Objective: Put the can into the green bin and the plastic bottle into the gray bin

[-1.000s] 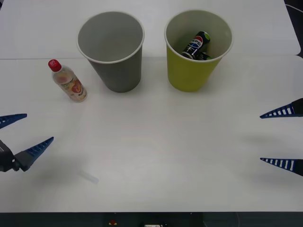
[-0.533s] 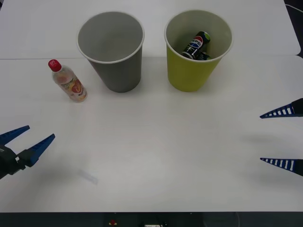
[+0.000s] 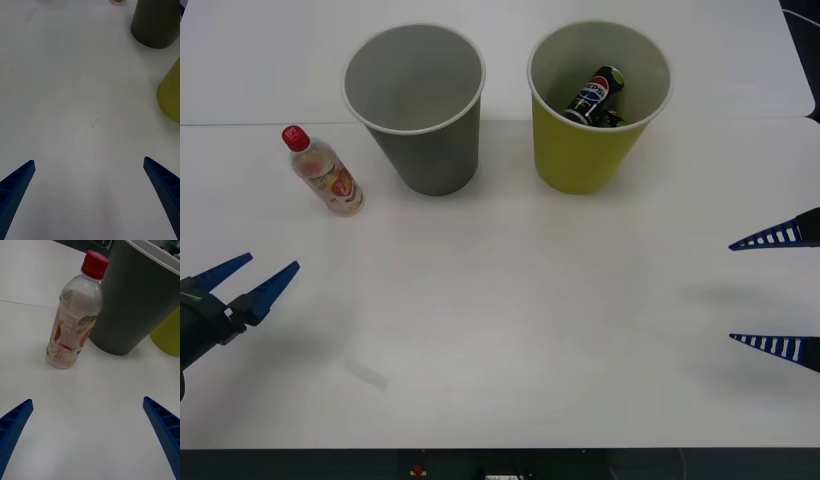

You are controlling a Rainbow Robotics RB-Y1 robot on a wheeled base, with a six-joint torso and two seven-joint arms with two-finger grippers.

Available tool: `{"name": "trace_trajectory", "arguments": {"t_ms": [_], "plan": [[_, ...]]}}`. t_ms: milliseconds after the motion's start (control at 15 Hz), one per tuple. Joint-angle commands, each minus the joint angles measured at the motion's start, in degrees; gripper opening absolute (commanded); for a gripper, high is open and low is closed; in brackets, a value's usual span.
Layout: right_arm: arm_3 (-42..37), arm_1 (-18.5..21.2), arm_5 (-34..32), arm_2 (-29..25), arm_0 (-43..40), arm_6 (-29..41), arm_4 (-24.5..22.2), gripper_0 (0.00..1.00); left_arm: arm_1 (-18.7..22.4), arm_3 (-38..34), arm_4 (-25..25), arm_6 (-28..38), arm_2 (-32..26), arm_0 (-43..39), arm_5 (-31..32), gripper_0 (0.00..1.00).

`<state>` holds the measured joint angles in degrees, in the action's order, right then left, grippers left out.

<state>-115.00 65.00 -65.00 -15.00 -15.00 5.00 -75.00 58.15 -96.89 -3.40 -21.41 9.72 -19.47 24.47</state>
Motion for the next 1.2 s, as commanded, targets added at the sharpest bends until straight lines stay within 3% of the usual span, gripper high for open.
{"name": "trace_trajectory", "arguments": {"t_ms": [67,333,533,1200], "plan": [[0.0,0.0,0.0,0.0,0.0,0.0,0.0,1.0,-0.8,7.1,6.0,-8.3,5.4,6.9,3.2,1.0],[0.0,0.0,0.0,0.0,0.0,0.0,0.0,1.0,-3.7,16.9,13.2,-18.0,11.6,16.4,7.1,1.0],[0.0,0.0,0.0,0.0,0.0,0.0,0.0,1.0,-6.9,23.2,14.3,-22.3,13.7,22.4,8.1,1.0],[0.0,0.0,0.0,0.0,0.0,0.0,0.0,1.0,-14.1,41.9,15.0,-23.9,19.4,39.5,9.0,1.0]]}}
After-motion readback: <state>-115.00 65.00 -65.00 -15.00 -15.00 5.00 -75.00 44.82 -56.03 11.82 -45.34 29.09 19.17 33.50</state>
